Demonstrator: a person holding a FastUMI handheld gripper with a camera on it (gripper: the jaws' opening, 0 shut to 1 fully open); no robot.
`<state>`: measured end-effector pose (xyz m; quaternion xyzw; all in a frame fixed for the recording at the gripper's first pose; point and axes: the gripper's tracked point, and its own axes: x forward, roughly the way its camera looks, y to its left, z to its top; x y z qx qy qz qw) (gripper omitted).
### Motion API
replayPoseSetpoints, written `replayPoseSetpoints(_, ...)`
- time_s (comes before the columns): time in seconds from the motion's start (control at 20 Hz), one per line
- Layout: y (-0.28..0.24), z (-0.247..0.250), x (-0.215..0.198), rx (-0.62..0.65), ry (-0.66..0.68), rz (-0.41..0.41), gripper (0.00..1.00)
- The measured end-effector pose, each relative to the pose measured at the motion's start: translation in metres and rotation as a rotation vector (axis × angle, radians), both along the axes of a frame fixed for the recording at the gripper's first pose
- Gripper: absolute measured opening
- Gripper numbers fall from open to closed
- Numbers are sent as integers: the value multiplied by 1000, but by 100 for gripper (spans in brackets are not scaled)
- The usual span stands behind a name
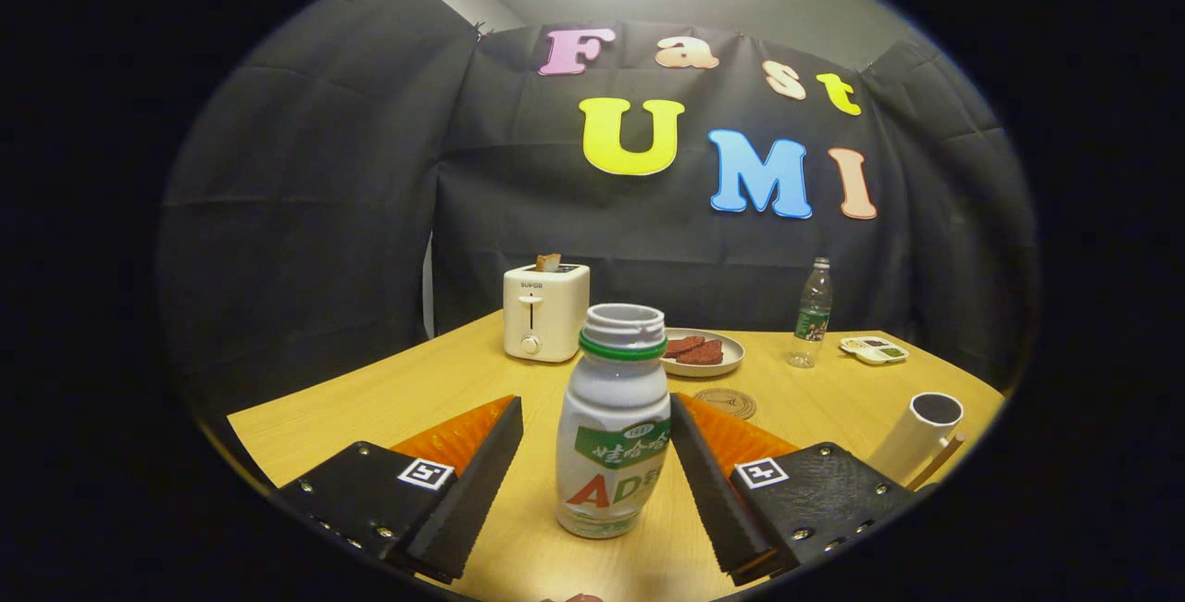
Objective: Take the bottle from table, then pour the juice into the cup, finally place the bottle on the coaster
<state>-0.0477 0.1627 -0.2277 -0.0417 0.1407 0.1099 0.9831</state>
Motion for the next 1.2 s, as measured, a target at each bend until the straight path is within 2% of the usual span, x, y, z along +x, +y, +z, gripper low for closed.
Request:
replayPoseSetpoints(0.6, -13, -53, -4, -14, 133, -48, 95)
replayPoseSetpoints(0.65, -10, -53, -5, -4, 136, -35, 94)
replayPoseSetpoints(0.75, -11, -53, -5, -2, 138, -31, 81)
replayPoseSetpoints(1.05, -7, -54, 2, 19, 149, -19, 80)
replayPoseSetpoints(1.2, -3, -55, 4, 39, 164, -3, 75)
